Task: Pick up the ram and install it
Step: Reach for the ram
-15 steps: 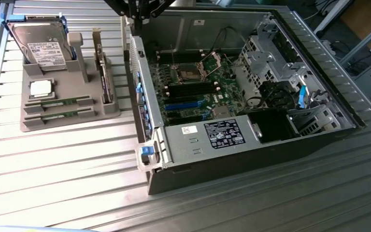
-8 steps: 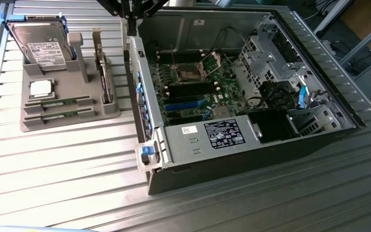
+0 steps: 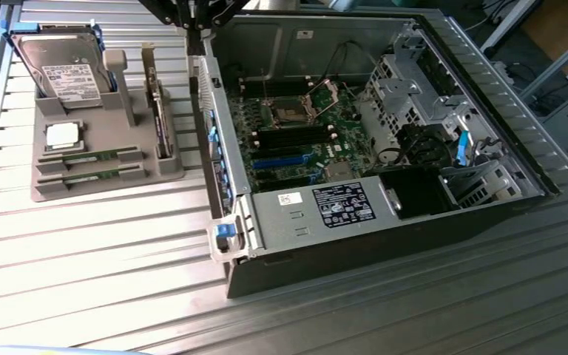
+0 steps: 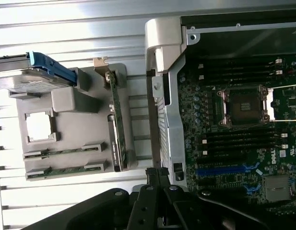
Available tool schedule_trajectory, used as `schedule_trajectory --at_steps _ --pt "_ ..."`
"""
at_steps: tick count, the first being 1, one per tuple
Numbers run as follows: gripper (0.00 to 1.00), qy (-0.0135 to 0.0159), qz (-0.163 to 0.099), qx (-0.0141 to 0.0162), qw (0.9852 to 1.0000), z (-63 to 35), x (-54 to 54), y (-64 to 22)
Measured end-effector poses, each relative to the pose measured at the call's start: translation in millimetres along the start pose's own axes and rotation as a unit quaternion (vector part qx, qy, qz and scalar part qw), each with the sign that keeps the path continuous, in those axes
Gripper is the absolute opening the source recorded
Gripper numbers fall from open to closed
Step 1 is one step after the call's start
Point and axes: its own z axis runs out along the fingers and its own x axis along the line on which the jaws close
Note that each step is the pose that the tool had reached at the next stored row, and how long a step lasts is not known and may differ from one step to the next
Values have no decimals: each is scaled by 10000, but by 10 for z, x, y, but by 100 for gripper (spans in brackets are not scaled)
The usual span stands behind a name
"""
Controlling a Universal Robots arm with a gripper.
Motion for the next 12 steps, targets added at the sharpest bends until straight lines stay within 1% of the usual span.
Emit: schedule_trajectory --at_steps 5,8,12 --pt "10 0 0 0 10000 -2 95 -7" --pt "10 0 0 0 10000 -4 133 -10" --pt "10 -1 0 0 10000 -6 223 -17"
